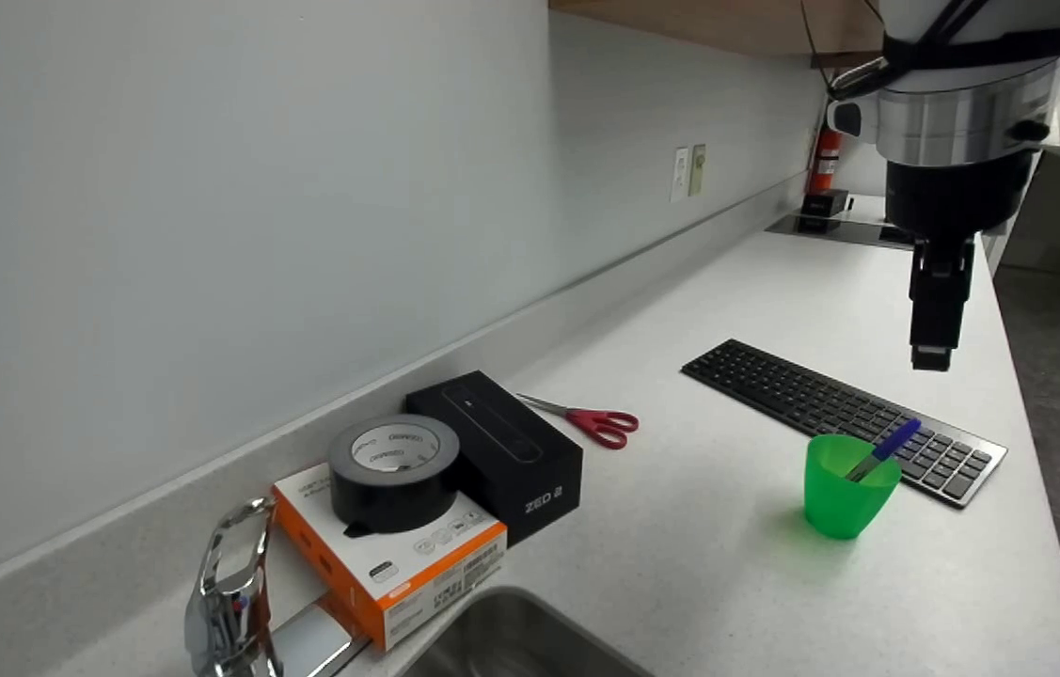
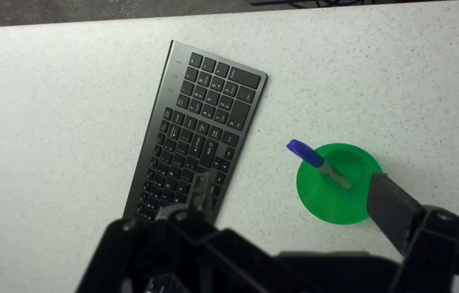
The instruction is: Remove the marker from the green cup
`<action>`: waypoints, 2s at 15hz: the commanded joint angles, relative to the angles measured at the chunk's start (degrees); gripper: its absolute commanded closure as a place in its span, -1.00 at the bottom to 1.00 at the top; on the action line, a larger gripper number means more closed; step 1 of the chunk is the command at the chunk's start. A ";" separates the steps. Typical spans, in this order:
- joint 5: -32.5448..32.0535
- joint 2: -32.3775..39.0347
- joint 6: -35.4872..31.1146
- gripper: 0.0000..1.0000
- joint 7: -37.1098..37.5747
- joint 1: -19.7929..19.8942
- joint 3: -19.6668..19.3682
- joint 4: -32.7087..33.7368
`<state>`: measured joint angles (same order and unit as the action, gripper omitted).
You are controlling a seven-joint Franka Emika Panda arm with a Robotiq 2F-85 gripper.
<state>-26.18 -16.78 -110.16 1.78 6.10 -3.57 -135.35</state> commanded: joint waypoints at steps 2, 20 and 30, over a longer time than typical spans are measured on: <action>0.03 0.26 -0.99 -1.00 -2.16 0.12 -0.71 -0.41; 9.25 2.85 -3.81 -1.00 -20.15 2.07 -9.89 -1.26; 11.28 8.03 -3.97 -1.00 -20.97 1.49 -7.88 -1.05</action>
<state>-16.84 -10.16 -114.33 -17.77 7.61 -12.06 -137.05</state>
